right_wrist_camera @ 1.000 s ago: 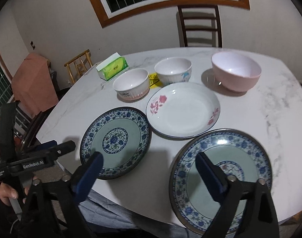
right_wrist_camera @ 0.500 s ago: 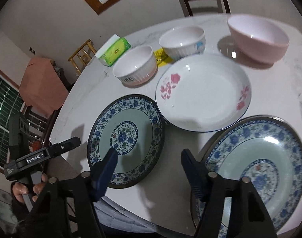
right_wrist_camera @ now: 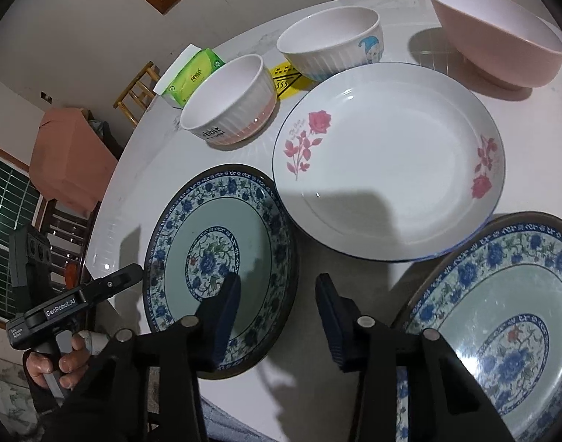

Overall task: Organize plates and bowls
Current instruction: 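Grasp the rim of a blue-and-white floral plate with both tools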

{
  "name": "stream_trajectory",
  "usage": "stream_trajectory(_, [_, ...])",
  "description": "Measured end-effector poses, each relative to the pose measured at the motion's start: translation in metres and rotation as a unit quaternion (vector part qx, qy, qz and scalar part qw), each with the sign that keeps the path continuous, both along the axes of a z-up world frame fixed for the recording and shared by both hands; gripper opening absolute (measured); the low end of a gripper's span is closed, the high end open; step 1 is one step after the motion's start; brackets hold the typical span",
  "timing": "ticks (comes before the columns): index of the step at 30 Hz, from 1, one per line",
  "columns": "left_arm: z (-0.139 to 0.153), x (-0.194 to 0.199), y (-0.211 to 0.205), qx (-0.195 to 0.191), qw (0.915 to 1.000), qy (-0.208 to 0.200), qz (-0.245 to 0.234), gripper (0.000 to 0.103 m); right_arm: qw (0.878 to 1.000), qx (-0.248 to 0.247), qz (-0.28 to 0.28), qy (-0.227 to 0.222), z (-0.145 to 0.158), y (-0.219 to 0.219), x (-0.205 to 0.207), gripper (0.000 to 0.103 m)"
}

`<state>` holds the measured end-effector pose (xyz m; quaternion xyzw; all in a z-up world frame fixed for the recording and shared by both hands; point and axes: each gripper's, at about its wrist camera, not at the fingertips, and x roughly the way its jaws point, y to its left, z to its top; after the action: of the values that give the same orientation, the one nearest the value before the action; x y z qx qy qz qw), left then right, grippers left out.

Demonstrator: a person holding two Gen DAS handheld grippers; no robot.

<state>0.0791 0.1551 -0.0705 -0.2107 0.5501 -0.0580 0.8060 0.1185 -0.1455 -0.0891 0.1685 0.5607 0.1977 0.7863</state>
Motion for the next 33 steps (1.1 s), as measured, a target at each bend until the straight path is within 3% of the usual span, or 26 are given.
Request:
stream_trajectory(7, [-0.007,0.004,0.004,0.007,1.0,0.005,-0.001,0.033,1.0,-0.002,-0.002,0.006,-0.008,-0.002,0.005,0.033])
stream_trajectory(14, [-0.015,0.008,0.004,0.013,0.9998,0.01,-0.007,0.031,1.0,-0.006,0.001,0.008,-0.015,0.0,0.011,0.032])
stream_trajectory(20, [-0.022,0.009,0.001,0.014,0.9996,0.014,-0.022,0.015,1.0,-0.003,0.013,0.013,-0.022,0.007,0.013,0.015])
stream_trajectory(33, [-0.011,0.003,0.011,0.041,0.9989,-0.005,-0.023,0.015,1.0,-0.014,0.025,-0.002,-0.017,0.028,0.006,0.015])
